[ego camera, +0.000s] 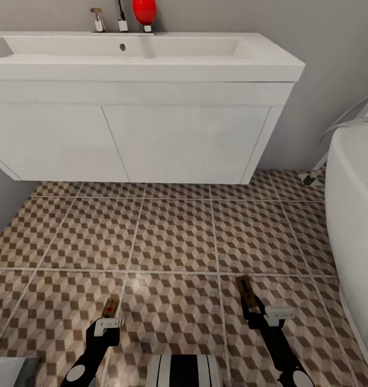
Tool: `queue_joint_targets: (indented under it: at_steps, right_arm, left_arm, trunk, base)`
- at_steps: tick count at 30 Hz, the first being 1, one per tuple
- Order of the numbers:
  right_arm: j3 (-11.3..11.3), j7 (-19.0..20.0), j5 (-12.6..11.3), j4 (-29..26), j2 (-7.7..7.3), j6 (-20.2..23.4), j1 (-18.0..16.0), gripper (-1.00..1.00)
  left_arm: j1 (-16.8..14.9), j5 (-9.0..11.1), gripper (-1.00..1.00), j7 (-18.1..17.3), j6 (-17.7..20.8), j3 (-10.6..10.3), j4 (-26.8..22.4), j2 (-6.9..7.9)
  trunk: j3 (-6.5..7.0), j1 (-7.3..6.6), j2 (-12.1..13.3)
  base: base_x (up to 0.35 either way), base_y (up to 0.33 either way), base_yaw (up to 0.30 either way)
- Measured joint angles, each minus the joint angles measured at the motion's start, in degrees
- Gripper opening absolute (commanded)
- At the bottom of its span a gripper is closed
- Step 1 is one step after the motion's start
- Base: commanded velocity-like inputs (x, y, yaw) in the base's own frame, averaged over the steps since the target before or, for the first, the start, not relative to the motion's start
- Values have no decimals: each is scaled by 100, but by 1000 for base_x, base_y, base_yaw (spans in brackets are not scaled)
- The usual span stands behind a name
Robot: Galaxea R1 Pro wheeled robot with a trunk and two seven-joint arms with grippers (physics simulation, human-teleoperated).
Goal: Take the four mousetraps from the cabinet in the bathroom and place them on the bathroom floor. Make sure all four end up on the same floor surface, and ensure that at least two of them are either under or directly next to the same bathroom sink.
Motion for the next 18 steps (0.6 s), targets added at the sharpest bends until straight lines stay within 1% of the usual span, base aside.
queue_joint_targets:
  at_steps: [18]
  right_arm:
    - [0,6,0,0,0,-3,2,-100]
  left_arm:
    - [0,0,-100,0,0,0,-1,0]
  trunk:
    - [-399,46,-24]
  base:
    - [0,0,0]
